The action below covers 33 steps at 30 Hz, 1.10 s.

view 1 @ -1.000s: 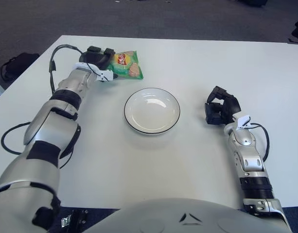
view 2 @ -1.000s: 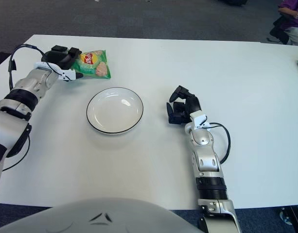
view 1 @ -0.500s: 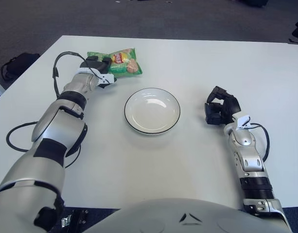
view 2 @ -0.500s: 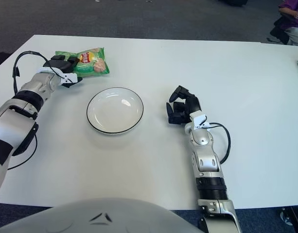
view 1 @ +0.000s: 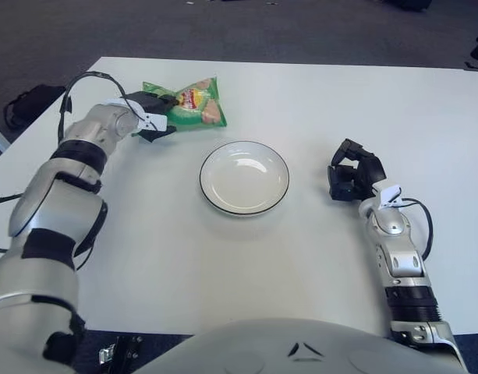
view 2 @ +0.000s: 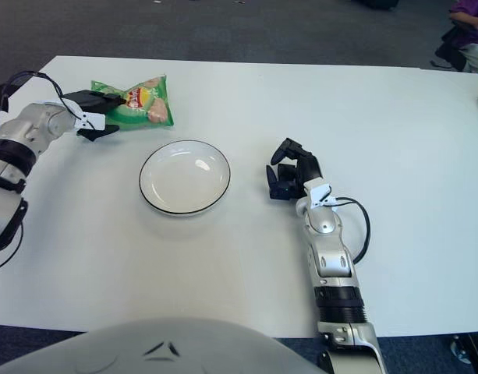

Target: Put the snack into the plate.

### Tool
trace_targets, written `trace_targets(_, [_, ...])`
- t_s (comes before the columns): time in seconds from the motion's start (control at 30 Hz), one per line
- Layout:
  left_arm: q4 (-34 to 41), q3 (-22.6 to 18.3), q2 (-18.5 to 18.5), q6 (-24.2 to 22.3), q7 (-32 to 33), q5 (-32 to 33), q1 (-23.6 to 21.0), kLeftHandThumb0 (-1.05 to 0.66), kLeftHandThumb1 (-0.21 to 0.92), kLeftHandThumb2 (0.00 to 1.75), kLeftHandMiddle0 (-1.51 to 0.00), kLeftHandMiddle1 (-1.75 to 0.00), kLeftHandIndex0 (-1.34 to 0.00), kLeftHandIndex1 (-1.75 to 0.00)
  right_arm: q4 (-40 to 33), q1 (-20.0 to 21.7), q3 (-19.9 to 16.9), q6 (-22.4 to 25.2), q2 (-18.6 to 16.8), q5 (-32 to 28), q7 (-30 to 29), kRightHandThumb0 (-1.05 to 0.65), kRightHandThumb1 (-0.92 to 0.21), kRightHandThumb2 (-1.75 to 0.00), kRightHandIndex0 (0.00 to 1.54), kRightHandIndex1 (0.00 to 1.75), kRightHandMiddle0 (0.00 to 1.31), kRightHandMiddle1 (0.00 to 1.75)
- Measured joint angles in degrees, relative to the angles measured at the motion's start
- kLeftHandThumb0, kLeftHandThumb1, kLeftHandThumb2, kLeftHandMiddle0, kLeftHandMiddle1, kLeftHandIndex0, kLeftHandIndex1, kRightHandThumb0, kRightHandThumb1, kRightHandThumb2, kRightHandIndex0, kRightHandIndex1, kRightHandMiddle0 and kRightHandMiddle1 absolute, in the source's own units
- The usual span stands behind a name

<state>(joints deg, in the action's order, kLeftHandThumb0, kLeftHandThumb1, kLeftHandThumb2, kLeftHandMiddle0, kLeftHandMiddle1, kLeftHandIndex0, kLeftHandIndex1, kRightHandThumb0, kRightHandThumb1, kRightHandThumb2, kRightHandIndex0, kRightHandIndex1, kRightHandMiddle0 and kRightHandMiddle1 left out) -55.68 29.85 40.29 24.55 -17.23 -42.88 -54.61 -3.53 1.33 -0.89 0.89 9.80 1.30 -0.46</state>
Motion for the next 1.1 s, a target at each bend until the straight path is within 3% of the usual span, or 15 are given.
trace_targets(0.13, [10.1,-1.7,3.9,0.9,-3.5,2.0,5.0,-0.96,0.92,0.99,-0.33,-0.21,0.00,-0.67,-0.4,-0.3,0.1,0.4,0.0,0.1,0.0,-0.50,-0.28,-1.36,1.28,1.75,0.64,1.75])
trace_targets(0.43, [31.3,-9.2,12.6,1.1,-4.6,6.5,20.7,-0.94,0.92,0.93,-0.34,-0.54,0.00,-0.70,-1.1,-0.4,0.2,0.9,0.0,0.3,-0.1,-0.50,-0.27,-1.37,1.29,1.75,0.65,1.75])
trace_targets(0.7, [49.6,-17.4,20.2,0.5,-9.6,10.8,33.6,-0.95,0.92,0.90,-0.28,-0.55,0.00,-0.72,-1.6,-0.6,0.0,1.4,0.1,0.3,-0.2,-0.50,-0.27,-1.37,1.29,1.75,0.66,1.75])
trace_targets(0.87, [54.9,-19.8,21.5,-0.5,-12.3,11.1,36.1,-0.95,0.92,0.88,-0.26,-0.49,0.00,-0.72,-1.2,-0.5,-0.1,1.4,0.3,0.3,-0.2,-0.50,-0.27,-1.37,1.29,1.75,0.66,1.75])
trace_targets(1.1, [56.9,-20.2,20.9,-3.5,-14.3,9.6,36.7,-0.95,0.92,0.85,-0.26,-0.44,0.00,-0.70,-0.5,-0.1,-0.1,1.4,0.6,0.3,0.4,-0.50,-0.27,-1.37,1.29,1.75,0.65,1.75])
